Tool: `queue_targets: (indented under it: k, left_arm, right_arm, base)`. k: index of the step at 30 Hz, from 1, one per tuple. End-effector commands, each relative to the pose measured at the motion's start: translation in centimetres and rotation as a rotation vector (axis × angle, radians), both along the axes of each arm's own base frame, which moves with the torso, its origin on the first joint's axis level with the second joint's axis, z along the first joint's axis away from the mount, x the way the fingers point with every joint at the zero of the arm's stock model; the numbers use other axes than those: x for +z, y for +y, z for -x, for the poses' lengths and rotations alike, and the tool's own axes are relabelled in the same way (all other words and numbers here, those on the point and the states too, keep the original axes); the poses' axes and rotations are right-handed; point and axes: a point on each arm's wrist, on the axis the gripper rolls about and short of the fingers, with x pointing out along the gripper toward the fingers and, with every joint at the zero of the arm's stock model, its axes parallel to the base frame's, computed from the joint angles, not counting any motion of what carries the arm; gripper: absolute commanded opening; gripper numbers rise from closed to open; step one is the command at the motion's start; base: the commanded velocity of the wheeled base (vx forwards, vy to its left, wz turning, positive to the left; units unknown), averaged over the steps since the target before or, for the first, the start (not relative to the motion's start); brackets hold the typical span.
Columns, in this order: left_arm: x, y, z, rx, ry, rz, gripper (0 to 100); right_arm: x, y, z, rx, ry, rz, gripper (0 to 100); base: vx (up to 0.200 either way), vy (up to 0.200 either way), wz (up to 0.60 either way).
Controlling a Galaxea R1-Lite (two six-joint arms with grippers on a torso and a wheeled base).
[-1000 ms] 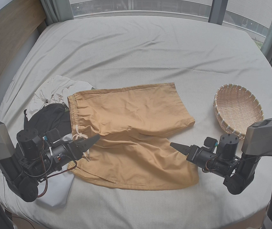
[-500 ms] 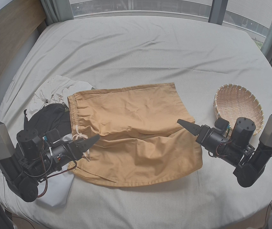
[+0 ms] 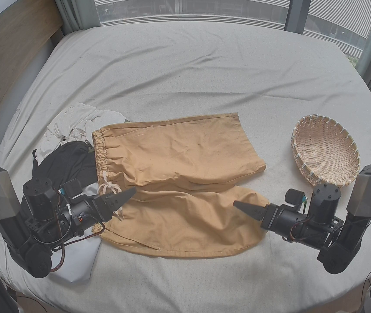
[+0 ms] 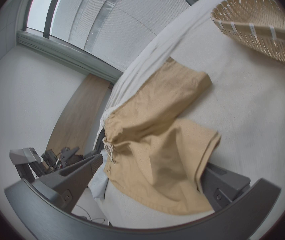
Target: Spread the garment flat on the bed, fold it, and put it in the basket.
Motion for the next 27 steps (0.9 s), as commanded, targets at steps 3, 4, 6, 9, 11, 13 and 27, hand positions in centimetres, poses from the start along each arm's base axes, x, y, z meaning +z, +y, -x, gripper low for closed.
queue_targets:
  k: [3, 4, 6, 9, 11, 13, 27]
  left_arm:
    - [-0.2, 0.0, 0.0, 0.000, 0.008, -0.003, 100]
    - [-0.2, 0.0, 0.1, 0.000, 0.010, -0.003, 100]
    - [-0.2, 0.0, 0.1, 0.000, 0.011, -0.002, 100]
    - [-0.3, 0.0, 0.2, 0.000, 0.017, -0.003, 100]
    - [-0.4, 0.1, 0.2, 0.000, 0.020, -0.004, 100]
    - [-0.4, 0.1, 0.3, 0.000, 0.021, -0.005, 100]
    - [-0.4, 0.1, 0.3, 0.000, 0.020, -0.006, 100]
  right_arm:
    - [-2.5, 0.7, 2.9, 0.105, 0.124, 0.075, 100]
    - [-2.7, 0.8, 3.3, 0.122, 0.135, 0.080, 100]
    - [-2.8, 1.1, 3.8, 0.143, 0.148, 0.086, 100]
    - [-3.0, 1.1, 4.1, 0.158, 0.161, 0.091, 100]
    - [-3.2, 1.1, 4.1, 0.156, 0.172, 0.097, 100]
    - [-3.8, 1.0, 4.1, 0.155, 0.188, 0.105, 100]
    - [-3.4, -0.1, 1.7, 0.062, 0.142, 0.078, 100]
  base:
    - [0.000, 0.000, 0.00]
    - [0.000, 0.000, 0.00]
    - [0.000, 0.000, 0.00]
    - [0.000, 0.000, 0.00]
    - [0.000, 0.000, 0.00]
    - [0.000, 0.000, 0.00]
    - [0.000, 0.000, 0.00]
